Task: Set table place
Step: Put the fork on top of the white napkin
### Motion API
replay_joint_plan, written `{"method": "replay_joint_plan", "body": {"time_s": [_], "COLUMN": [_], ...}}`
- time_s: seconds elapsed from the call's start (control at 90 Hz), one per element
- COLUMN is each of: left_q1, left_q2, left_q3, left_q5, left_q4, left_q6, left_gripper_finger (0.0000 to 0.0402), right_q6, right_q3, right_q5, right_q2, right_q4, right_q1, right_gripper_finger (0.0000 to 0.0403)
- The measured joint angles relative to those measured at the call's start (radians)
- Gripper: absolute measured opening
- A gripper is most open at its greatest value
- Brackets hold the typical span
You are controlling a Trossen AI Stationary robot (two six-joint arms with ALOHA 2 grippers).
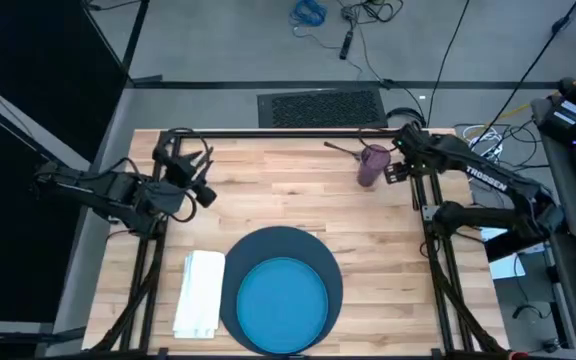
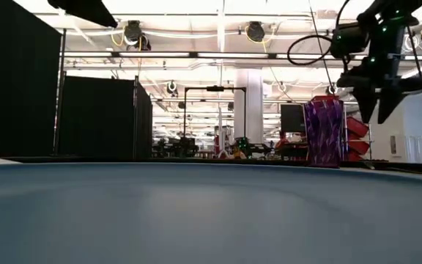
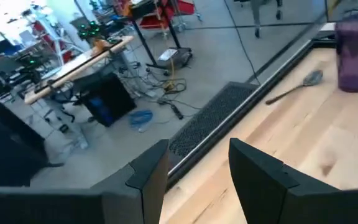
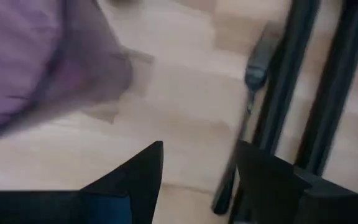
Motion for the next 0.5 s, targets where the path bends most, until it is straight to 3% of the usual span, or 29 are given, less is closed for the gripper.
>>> {"method": "replay_joint_plan", "body": {"time_s": [0.5], "left_q1": [0.067], "left_q2": [0.093], "left_q3": [0.000], "left_q5": [0.047], "left_q4": [-0.003], "left_q6": [-0.002], "left_gripper_finger": [0.0151], "right_q6": [-0.062], "right_q3": [0.005], "right_q5": [-0.007], "right_q2": [0.141], "right_q4": [-0.015], "right_q1": [-0.162], "right_gripper_finger": [0.0187]}}
